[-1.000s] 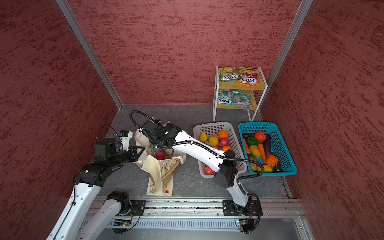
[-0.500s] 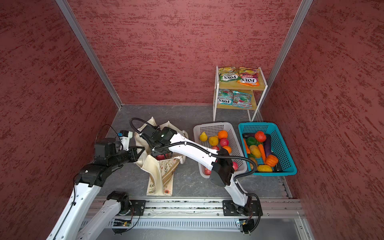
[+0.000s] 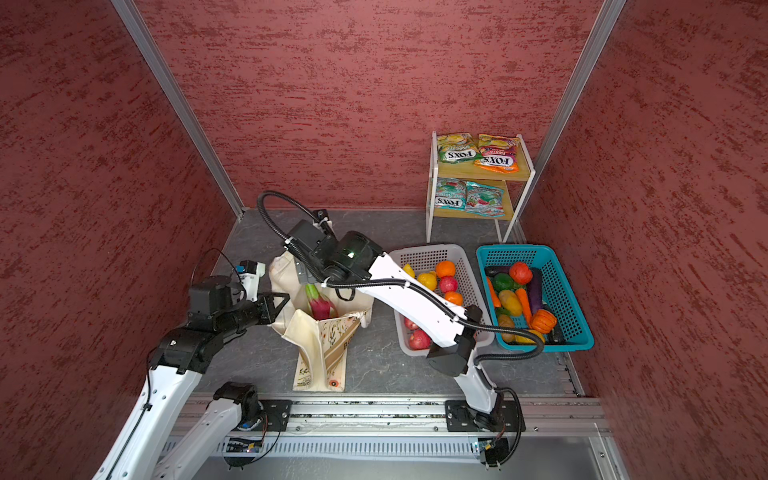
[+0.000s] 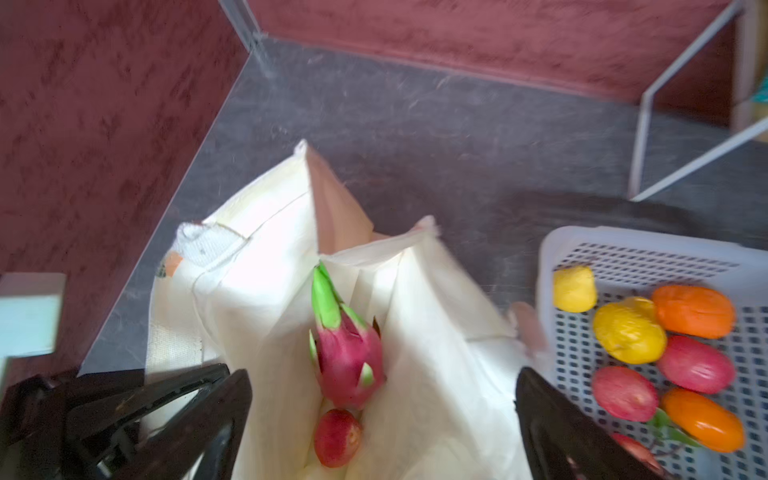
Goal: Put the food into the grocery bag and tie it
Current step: 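Move the right gripper back over the apples in the white basket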
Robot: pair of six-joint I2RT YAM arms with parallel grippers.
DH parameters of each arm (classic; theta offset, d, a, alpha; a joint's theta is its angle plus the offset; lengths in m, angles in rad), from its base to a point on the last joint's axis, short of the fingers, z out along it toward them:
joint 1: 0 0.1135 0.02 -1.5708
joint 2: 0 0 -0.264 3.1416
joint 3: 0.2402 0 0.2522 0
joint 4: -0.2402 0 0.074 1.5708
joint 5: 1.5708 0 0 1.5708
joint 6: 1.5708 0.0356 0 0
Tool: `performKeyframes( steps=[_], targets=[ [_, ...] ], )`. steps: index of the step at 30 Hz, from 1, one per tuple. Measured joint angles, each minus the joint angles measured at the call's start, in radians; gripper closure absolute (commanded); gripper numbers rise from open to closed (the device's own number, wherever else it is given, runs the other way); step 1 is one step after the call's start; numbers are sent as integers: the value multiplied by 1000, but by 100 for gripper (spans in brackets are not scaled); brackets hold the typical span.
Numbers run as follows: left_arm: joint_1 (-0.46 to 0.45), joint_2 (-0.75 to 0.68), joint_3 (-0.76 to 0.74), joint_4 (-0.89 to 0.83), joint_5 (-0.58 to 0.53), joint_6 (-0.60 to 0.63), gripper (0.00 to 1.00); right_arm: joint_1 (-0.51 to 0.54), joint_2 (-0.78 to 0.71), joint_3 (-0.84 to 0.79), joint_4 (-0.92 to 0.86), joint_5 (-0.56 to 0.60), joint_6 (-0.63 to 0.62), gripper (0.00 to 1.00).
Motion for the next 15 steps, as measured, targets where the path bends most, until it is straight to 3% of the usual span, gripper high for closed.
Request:
performKeyframes(
  steps=[3, 9, 15],
  targets=[
    [0, -4, 0, 0, 0, 0, 89, -59, -153, -137, 4, 37, 30, 1],
    [1, -5, 0, 0, 0, 0, 89, -278, -391, -578, 20, 61, 119, 1],
    [3, -4, 0, 0, 0, 0, 89, -361, -540, -1009, 122, 4, 164, 1]
  ],
)
